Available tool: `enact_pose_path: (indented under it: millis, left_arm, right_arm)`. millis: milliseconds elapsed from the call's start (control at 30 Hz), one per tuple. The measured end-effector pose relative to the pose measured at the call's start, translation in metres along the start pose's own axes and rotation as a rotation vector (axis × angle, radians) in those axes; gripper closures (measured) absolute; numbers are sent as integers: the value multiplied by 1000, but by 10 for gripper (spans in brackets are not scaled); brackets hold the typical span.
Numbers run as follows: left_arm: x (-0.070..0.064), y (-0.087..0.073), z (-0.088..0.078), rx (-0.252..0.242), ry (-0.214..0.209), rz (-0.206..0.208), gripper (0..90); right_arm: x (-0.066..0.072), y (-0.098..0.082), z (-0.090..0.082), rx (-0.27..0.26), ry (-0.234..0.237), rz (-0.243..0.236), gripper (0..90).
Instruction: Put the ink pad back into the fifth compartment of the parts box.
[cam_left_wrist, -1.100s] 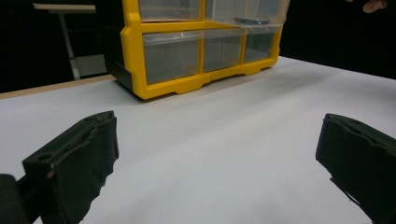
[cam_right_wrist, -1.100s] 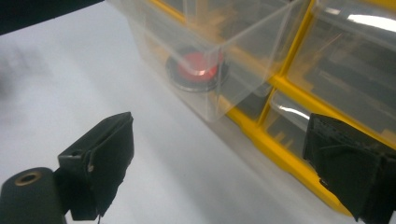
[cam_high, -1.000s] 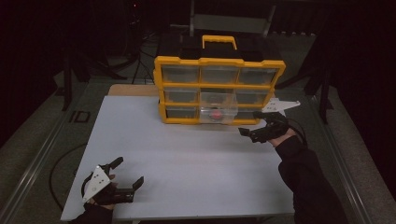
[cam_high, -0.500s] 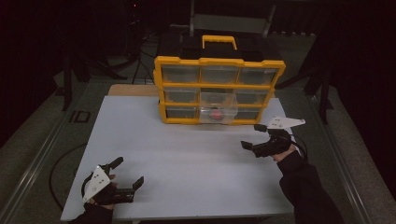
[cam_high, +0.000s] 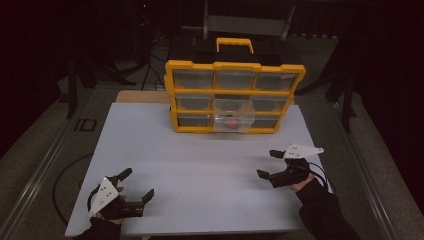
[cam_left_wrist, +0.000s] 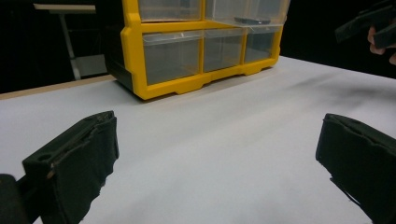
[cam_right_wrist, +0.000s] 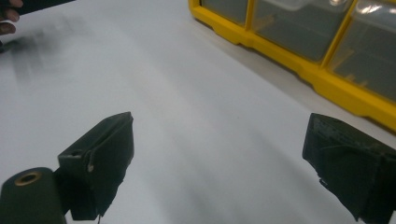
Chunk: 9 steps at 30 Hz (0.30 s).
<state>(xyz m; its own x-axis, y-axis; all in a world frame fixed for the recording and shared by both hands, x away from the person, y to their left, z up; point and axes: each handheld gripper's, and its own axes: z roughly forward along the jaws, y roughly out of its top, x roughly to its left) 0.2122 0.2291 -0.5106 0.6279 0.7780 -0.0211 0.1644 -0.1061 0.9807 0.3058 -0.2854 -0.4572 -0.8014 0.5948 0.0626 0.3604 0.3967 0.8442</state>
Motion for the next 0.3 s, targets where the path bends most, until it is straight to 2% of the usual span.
enact_pose_path:
  millis: [300]
  left_arm:
    - [0, 0, 0, 0, 2, 0, 0]
  right_arm:
    - [10, -25, -1, -12, -2, 2, 91]
